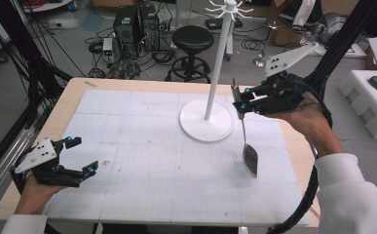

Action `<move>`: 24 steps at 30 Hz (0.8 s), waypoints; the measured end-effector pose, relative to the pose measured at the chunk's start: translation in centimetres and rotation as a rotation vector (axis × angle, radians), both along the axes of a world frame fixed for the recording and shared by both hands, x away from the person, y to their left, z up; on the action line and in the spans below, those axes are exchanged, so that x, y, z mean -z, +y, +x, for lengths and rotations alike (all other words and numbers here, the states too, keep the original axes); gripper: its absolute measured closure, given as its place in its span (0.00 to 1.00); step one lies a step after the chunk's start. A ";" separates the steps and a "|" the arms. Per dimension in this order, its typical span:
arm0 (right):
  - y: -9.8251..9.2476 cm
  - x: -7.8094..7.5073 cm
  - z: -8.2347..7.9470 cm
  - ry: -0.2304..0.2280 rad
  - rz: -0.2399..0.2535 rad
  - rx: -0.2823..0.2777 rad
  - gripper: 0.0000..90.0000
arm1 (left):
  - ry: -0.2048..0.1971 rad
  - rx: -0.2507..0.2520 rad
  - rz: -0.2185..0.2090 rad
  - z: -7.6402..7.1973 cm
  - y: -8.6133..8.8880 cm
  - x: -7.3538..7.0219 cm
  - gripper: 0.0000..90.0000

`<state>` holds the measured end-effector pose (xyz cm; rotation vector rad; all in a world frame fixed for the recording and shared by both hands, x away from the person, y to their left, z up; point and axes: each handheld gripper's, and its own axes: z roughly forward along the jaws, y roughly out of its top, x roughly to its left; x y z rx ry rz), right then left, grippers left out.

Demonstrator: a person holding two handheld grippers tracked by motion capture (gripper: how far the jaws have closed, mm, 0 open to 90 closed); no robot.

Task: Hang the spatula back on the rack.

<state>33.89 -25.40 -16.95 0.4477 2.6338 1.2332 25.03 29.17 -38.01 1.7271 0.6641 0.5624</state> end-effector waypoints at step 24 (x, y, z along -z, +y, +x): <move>-1.2 -4.2 2.8 0.011 0.064 0.125 0.76 | 0.004 -0.007 -0.008 0.2 0.3 0.1 0.02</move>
